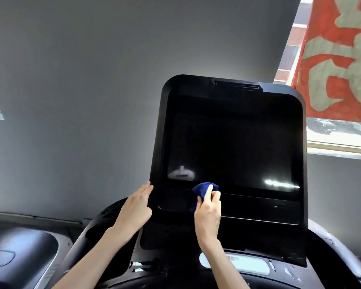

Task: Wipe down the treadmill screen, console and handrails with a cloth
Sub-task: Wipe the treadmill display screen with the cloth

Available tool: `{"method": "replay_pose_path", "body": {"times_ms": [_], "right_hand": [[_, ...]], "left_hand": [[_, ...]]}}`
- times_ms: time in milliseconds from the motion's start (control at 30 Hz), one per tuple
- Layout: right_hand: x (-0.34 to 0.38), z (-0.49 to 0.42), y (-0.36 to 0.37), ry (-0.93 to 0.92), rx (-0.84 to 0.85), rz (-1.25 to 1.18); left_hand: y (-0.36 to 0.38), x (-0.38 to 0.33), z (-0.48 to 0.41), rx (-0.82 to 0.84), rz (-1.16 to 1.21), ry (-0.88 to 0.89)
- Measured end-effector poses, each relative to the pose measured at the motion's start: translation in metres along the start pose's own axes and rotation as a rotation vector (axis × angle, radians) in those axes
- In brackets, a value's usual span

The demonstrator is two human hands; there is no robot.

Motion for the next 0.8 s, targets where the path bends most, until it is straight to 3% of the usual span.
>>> {"method": "replay_pose_path", "body": {"times_ms": [267, 400, 600, 800], "right_hand": [[0.103, 0.013, 0.049, -0.435, 0.217, -0.119], [0.102, -0.026, 0.033, -0.504, 0.160, -0.187], [0.135, -0.121, 0.046, -0.584, 0.159, 0.008], [0.131, -0.067, 0.070, -0.699, 0.235, -0.122]], "left_hand": [[-0.025, 0.014, -0.003, -0.029, 0.014, -0.045], [-0.038, 0.021, -0.003, -0.066, 0.028, -0.065], [-0.042, 0.024, 0.000, -0.064, 0.070, -0.075], [-0.045, 0.041, -0.008, -0.050, 0.044, -0.127]]}}
Point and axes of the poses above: each hand's wrist, its own z-axis away from the middle knuckle, its own y-axis out of the palm, x = y × z, the point moved 6 cm from there along -z, towards the middle knuckle, and after that the axes turned 15 degrees about -y, right-handed, at the moved point
